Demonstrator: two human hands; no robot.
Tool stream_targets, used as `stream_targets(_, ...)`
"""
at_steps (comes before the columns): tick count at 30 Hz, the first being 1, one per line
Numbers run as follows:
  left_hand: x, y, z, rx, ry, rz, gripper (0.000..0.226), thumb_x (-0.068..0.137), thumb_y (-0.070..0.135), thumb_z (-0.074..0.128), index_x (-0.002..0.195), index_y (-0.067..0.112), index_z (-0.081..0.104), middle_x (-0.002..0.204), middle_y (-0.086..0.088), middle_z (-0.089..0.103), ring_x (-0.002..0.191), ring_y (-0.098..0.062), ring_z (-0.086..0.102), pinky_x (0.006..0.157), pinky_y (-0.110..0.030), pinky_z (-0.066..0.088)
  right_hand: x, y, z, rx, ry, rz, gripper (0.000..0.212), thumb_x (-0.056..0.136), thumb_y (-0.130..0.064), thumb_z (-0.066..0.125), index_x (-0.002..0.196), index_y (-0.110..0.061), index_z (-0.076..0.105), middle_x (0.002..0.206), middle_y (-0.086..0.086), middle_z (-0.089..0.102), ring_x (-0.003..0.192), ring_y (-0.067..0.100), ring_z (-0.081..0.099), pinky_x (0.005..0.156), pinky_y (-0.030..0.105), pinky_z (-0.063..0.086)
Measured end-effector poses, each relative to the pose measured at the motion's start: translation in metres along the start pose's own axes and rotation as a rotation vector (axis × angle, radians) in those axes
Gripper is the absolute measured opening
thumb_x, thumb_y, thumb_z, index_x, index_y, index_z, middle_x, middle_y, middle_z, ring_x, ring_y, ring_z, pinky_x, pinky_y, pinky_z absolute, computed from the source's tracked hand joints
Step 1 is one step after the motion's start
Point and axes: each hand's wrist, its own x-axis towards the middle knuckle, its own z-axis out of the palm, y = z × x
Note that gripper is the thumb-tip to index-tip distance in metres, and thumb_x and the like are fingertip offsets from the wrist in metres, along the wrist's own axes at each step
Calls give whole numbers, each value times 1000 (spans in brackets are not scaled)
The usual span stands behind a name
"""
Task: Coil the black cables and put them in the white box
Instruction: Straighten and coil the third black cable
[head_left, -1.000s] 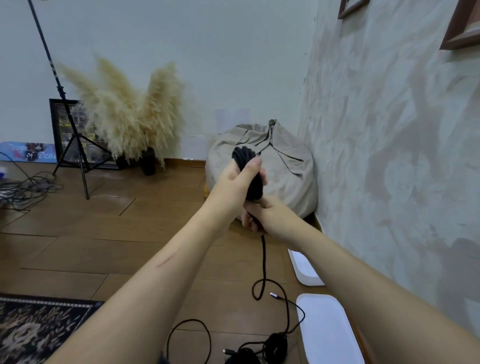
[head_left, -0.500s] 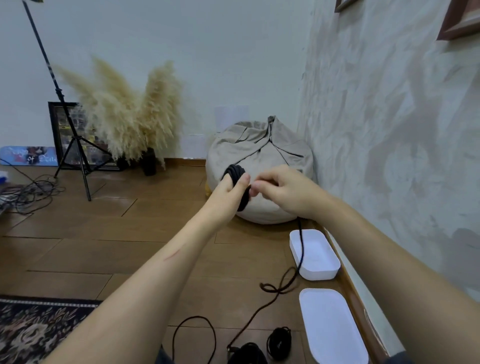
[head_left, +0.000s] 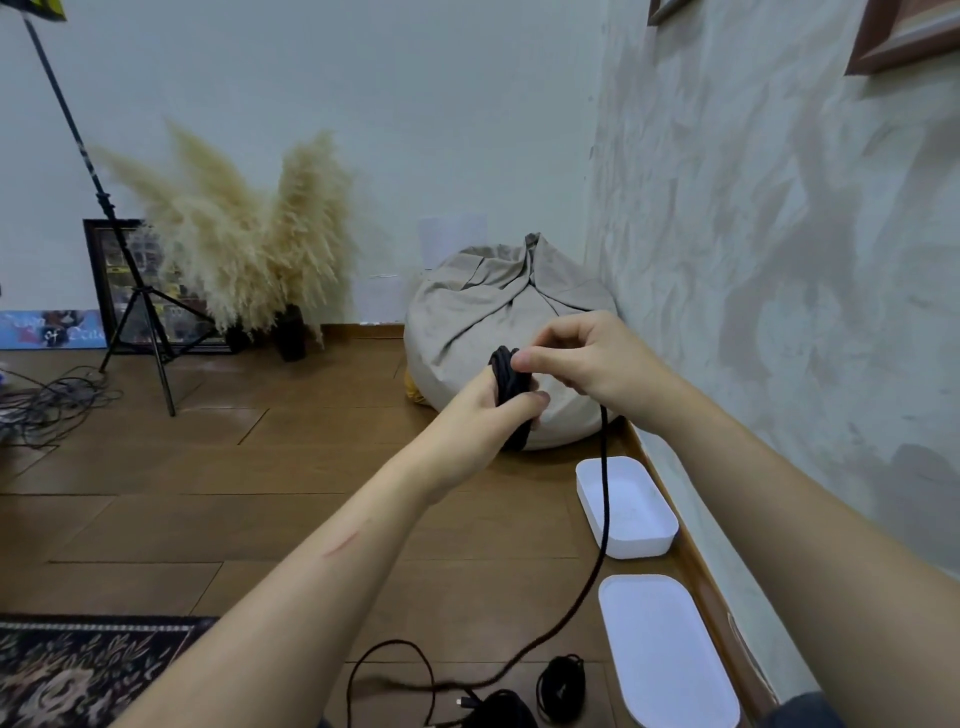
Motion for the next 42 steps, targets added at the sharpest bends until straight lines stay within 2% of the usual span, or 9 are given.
stream_targets(6,0,-1,1,19,45,-14,13,104,29,53,98,17,54,86,1,58,76,-8,52,72,-23,42,0,7,-4,45,-60,53,16,95,-22,69,90,-6,71,60,-2,49,54,8,38,51,20,31)
stream_targets(11,-5,4,0,-7,50,9,32,108,37,46,101,7,56,89,-1,60,85,-10,55,81,-26,42,0,9,-12,44,-119,54,17,102,-15,56,101,-6,71,68,-2,53,64,11,43,58,21,34)
stream_targets(15,-7,10,2,-79,0,2,27,109,37,43,107,12,55,91,0,61,88,-11,57,82,-26,42,2,4,-12,63,19,10,5,92,-19,71,90,-18,76,72,4,57,70,14,48,59,18,36)
stream_targets(18,-8,14,0,-119,-55,6,27,108,39,44,111,14,54,91,1,61,88,-13,56,80,-26,43,2,4,-14,109,53,10,7,87,-21,76,82,-25,74,73,4,60,72,15,49,59,19,37)
stream_targets(23,-11,19,-1,-134,-81,-26,24,108,32,44,109,11,55,88,-2,61,82,-11,58,75,-20,46,1,3,-16,108,34,12,5,86,-18,76,83,-20,74,67,-6,61,65,7,49,59,19,37)
stream_targets(28,-12,22,3,-179,-77,-69,23,107,30,45,103,10,56,85,-5,59,80,-14,59,79,-25,49,1,6,-15,148,16,15,3,85,-19,76,83,-20,74,68,2,56,63,12,43,57,24,34)
stream_targets(33,-13,28,6,-176,-74,-33,26,108,31,43,101,10,56,84,-6,59,78,-14,58,73,-21,48,1,10,-13,284,-35,67,14,74,-36,75,82,-24,75,81,13,52,61,10,43,58,26,32)
stream_targets(39,-19,32,4,-114,-120,-7,23,109,25,43,102,7,56,85,-8,58,79,-16,58,71,-17,47,-3,21,-17,381,-118,105,17,81,-26,69,90,-13,68,79,3,60,68,13,45,60,24,35)
stream_targets(42,-20,37,0,-125,-137,-9,23,108,24,44,99,7,57,83,-6,57,79,-16,58,73,-20,48,-3,20,-22,380,-144,102,17,83,-26,68,93,-12,66,83,4,57,70,12,46,61,23,36)
